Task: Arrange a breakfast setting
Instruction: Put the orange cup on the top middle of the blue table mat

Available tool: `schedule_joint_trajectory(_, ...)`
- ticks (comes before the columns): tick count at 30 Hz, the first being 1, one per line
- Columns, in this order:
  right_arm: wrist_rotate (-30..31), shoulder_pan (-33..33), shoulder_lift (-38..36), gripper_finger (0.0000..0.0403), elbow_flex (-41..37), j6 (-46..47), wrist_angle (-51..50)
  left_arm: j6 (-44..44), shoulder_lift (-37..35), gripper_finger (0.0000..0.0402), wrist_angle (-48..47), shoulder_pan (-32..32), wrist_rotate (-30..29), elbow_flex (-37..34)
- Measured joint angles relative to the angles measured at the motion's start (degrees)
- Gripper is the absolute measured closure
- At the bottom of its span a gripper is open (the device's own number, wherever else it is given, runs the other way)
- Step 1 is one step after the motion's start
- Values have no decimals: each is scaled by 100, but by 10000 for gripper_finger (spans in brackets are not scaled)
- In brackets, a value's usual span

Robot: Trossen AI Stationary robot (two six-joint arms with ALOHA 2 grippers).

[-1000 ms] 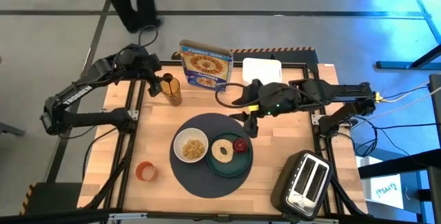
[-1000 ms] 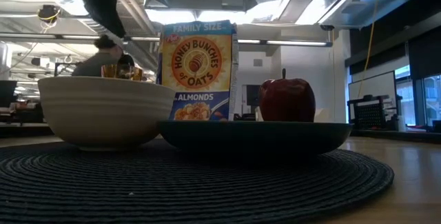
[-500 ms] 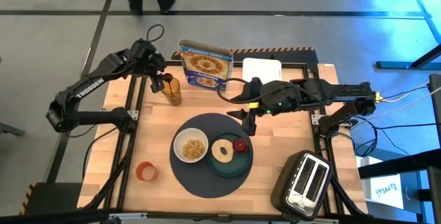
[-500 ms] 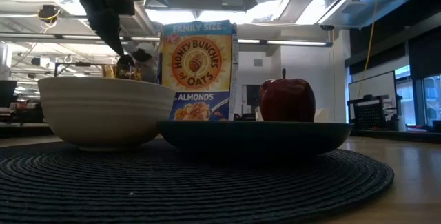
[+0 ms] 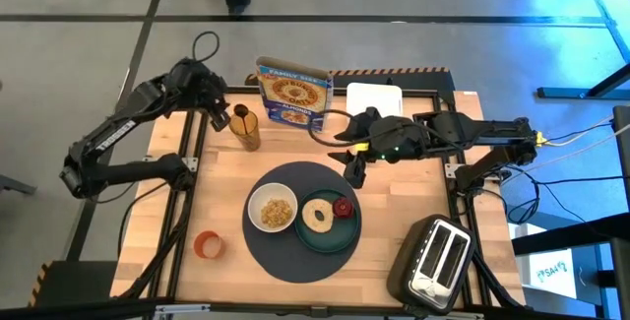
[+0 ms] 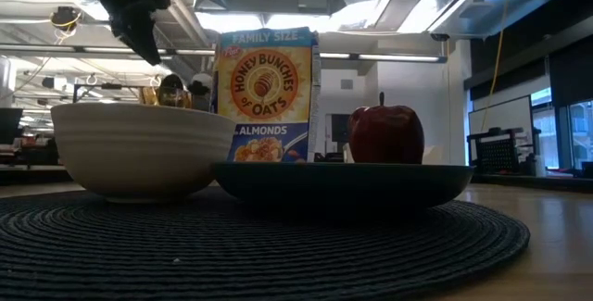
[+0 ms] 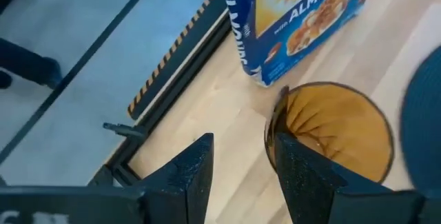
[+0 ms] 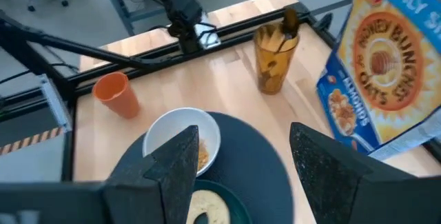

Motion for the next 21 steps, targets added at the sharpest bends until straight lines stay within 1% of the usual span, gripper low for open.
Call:
schedule_joint_trajectory(2, -70, -77, 0, 187, 0, -4, -2, -207, -175, 255, -160, -108, 67, 35)
schedule_joint_trajectory(6, -396, -317, -2, 187, 0, -4, -2, -742, -518, 255, -657, -485, 728, 400)
schedule_joint_trajectory(8, -611, -431, -2, 187, 0, -8, -4, -1178, -663, 255, -924, -749, 1354, 546)
schedule_joint_trajectory(10, -771, -516, -2, 187, 0, -24, -7, -1724, -785, 255, -1155, -1115, 2108, 586)
schedule_joint_trajectory(12, -851, -582, -2, 187, 0, -58, -15, -2221, -845, 255, -1682, -1614, 2577, 543)
schedule_joint_trajectory(14, -842, -581, -2, 187, 0, -140, -49, -2715, -842, 255, -2255, -2228, 2727, 445)
schedule_joint_trajectory(17, -840, -566, -2, 187, 0, -156, -131, -3423, -832, 255, -2882, -3237, 2728, 354)
schedule_joint_trajectory(19, -841, -559, -4, 187, 0, -152, -303, -3928, -825, 255, -2876, -3881, 2686, 321)
schedule_joint_trajectory(21, -831, -492, -4, 187, 0, -41, -553, -4387, -790, 255, -2565, -4487, 2588, 295)
